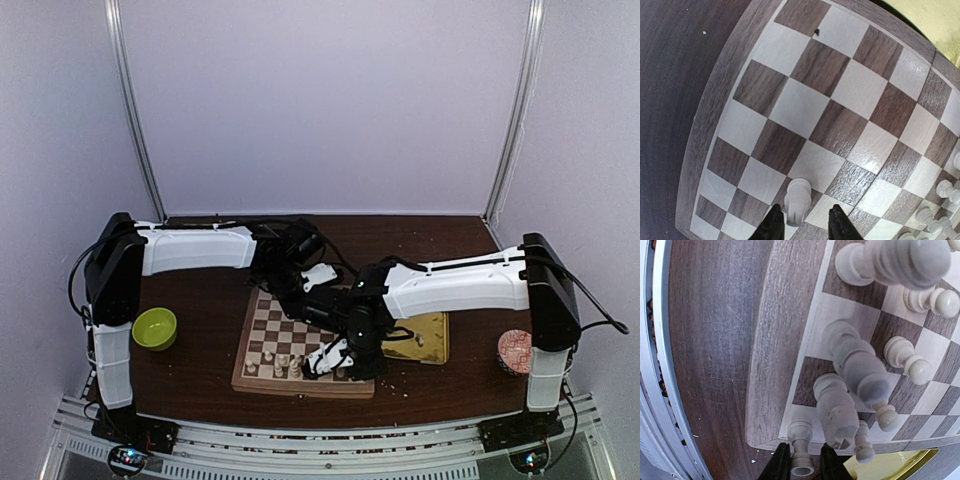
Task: Set up the chess pieces on the board
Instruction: Place the rook at h1, then pick up the knight from the chessboard.
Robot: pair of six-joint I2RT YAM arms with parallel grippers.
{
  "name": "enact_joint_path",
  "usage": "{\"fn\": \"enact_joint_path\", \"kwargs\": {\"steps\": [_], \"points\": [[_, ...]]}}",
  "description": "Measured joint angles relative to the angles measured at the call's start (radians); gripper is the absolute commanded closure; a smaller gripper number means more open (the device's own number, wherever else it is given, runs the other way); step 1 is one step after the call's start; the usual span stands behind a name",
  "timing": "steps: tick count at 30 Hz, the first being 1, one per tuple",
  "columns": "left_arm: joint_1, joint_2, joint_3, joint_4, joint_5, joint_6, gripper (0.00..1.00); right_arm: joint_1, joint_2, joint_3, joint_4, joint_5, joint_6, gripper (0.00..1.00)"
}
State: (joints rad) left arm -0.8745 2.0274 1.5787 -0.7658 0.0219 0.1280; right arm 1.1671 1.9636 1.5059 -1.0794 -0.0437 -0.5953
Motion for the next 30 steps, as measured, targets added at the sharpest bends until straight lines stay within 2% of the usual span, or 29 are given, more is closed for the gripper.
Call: {"fn": "enact_joint_path", "kwargs": {"steps": [21, 26, 30], "points": [[0.0, 0.0, 0.0, 0.0, 0.0, 0.0, 0.69, 0.0, -0.012, 0.0, 0.024, -0.001, 0.0, 0.78], [-0.001, 0.0, 0.0, -0.004, 0.003, 0.001, 0.66, -0.025, -0.105, -0.001, -0.004, -0.047, 0.0, 0.76], [-0.003, 0.0, 0.0, -0.006, 0.011, 0.006, 0.66, -0.124, -0.221, -0.012, -0.032, -0.151, -0.006, 0.76]]}}
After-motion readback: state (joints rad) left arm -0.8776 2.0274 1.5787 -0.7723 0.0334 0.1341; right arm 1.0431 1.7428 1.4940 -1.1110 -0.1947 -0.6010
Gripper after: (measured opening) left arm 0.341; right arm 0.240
